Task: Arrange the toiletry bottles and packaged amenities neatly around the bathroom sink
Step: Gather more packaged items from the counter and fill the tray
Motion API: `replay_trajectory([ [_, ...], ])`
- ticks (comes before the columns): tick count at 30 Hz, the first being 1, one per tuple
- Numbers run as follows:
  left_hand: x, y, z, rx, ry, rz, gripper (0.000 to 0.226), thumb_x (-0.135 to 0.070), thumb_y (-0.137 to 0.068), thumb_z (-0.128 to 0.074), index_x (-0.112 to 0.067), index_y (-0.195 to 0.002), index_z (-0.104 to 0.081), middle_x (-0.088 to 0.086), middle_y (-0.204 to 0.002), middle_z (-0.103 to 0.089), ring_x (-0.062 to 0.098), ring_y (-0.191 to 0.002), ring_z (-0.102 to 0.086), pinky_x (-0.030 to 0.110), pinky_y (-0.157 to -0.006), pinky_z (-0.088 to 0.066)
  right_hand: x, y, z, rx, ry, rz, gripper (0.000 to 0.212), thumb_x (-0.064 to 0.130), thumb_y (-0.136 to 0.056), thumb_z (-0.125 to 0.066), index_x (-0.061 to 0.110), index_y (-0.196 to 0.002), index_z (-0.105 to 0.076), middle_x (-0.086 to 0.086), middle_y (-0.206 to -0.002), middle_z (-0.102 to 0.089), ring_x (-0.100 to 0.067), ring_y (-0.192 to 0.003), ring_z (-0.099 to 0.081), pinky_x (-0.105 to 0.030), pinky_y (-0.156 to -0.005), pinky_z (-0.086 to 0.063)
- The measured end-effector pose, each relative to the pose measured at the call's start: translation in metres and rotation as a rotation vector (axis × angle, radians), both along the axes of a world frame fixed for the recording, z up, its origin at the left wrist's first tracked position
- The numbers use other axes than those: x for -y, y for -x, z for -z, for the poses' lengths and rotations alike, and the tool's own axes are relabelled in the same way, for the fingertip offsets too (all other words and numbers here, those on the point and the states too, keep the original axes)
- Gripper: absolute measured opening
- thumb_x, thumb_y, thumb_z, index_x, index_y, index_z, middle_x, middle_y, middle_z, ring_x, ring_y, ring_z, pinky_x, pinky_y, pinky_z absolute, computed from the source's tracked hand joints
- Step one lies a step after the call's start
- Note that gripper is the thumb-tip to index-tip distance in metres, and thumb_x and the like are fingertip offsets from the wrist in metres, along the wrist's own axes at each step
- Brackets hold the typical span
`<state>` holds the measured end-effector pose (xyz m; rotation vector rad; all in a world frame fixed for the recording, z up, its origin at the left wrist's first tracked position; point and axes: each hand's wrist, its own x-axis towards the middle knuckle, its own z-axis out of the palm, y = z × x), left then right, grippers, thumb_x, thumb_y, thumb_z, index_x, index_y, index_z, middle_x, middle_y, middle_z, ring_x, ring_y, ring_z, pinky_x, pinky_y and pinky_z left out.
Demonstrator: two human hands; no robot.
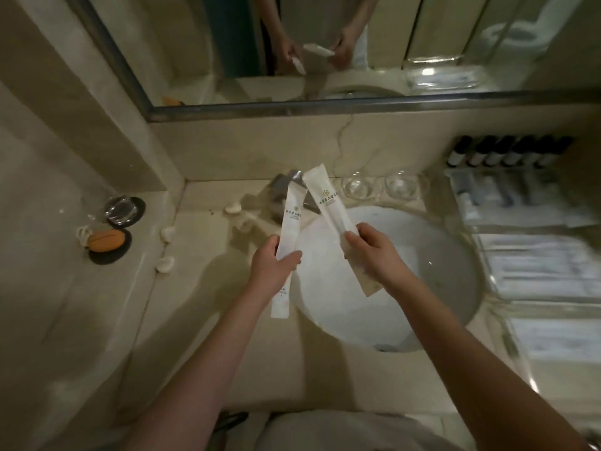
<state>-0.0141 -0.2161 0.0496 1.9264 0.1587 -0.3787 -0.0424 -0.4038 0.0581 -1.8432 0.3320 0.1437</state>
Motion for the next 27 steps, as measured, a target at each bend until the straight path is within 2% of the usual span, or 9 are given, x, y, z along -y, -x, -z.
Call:
replay_trajectory([
  [2, 0.031, 0.009, 0.0, 0.009, 0.014, 0.055, 0.018, -0.014, -0.086, -0.062, -0.007, -0.101, -0.054, 0.003, -0.083, -0.065, 0.007, -0.067, -0.061, 0.026, -0.06, -0.047, 0.029, 0.022, 0.002, 0.007, -0.008, 0.063, 0.029, 0.024, -0.095, -0.049, -0.004, -0.089, -0.052, -0.007, -0.074, -0.059, -0.015, -0.063, -0.053, -0.023, -0.053, -0.039],
  [4, 0.06, 0.017, 0.001, 0.032, 0.016, 0.108, 0.019, -0.012, -0.085, -0.062, -0.003, -0.1, -0.054, 0.006, -0.083, -0.065, 0.01, -0.065, -0.061, 0.021, -0.058, -0.047, 0.058, 0.045, 0.009, 0.005, -0.017, 0.151, 0.021, 0.024, -0.095, -0.051, 0.008, -0.082, -0.054, -0.002, -0.071, -0.06, -0.014, -0.061, -0.052, -0.025, -0.052, -0.039],
  [7, 0.101, 0.031, 0.004, 0.035, -0.002, 0.2, 0.015, -0.012, -0.085, -0.062, -0.008, -0.098, -0.055, 0.006, -0.086, -0.066, 0.009, -0.066, -0.059, 0.017, -0.056, -0.045, 0.095, 0.077, 0.018, -0.032, -0.031, 0.305, 0.018, 0.027, -0.094, -0.052, 0.023, -0.076, -0.054, 0.001, -0.071, -0.061, -0.012, -0.06, -0.054, -0.025, -0.051, -0.04],
  [12, 0.169, 0.057, 0.015, -0.006, 0.002, 0.36, 0.021, -0.009, -0.084, -0.062, -0.011, -0.104, -0.056, 0.001, -0.079, -0.065, 0.009, -0.064, -0.059, 0.022, -0.061, -0.043, 0.149, 0.123, 0.028, -0.081, -0.066, 0.514, 0.019, 0.019, -0.092, -0.054, 0.02, -0.073, -0.054, 0.002, -0.067, -0.058, -0.004, -0.051, -0.054, -0.019, -0.041, -0.04],
  [14, 0.197, 0.066, 0.019, -0.029, -0.007, 0.425, 0.016, -0.009, -0.082, -0.063, -0.012, -0.096, -0.056, 0.003, -0.078, -0.064, 0.013, -0.065, -0.059, 0.025, -0.063, -0.045, 0.17, 0.14, 0.03, -0.106, -0.081, 0.59, 0.015, 0.018, -0.091, -0.055, 0.017, -0.076, -0.055, -0.003, -0.071, -0.059, -0.014, -0.056, -0.055, -0.024, -0.045, -0.043],
  [18, 0.248, 0.082, 0.028, -0.047, -0.037, 0.523, 0.014, -0.012, -0.078, -0.065, -0.016, -0.086, -0.054, 0.006, -0.083, -0.062, 0.018, -0.073, -0.059, 0.024, -0.059, -0.044, 0.213, 0.176, 0.037, -0.113, -0.144, 0.714, 0.005, 0.015, -0.089, -0.057, 0.011, -0.086, -0.058, -0.011, -0.084, -0.063, -0.025, -0.075, -0.058, -0.038, -0.064, -0.046],
  [20, 0.27, 0.091, 0.032, -0.039, -0.05, 0.576, 0.015, -0.012, -0.079, -0.065, -0.015, -0.09, -0.054, 0.006, -0.087, -0.062, 0.018, -0.076, -0.058, 0.023, -0.059, -0.043, 0.233, 0.192, 0.039, -0.103, -0.151, 0.817, 0.004, 0.014, -0.089, -0.057, 0.011, -0.09, -0.059, -0.01, -0.088, -0.062, -0.023, -0.08, -0.058, -0.034, -0.069, -0.046],
  [23, 0.294, 0.103, 0.036, -0.036, -0.055, 0.636, 0.018, -0.013, -0.08, -0.066, -0.014, -0.095, -0.055, 0.004, -0.09, -0.062, 0.015, -0.075, -0.058, 0.022, -0.059, -0.043, 0.261, 0.212, 0.044, -0.098, -0.18, 0.998, 0.013, 0.015, -0.089, -0.056, 0.005, -0.097, -0.06, -0.005, -0.088, -0.06, -0.018, -0.078, -0.056, -0.027, -0.063, -0.044],
  [27, 0.316, 0.113, 0.041, -0.043, -0.081, 0.686, 0.024, -0.013, -0.08, -0.067, -0.008, -0.101, -0.058, 0.009, -0.094, -0.065, 0.017, -0.076, -0.06, 0.02, -0.059, -0.046, 0.286, 0.229, 0.063, -0.151, -0.236, 1.213, 0.01, 0.02, -0.089, -0.056, 0.012, -0.083, -0.057, -0.008, -0.088, -0.059, -0.023, -0.081, -0.056, -0.036, -0.07, -0.048],
])
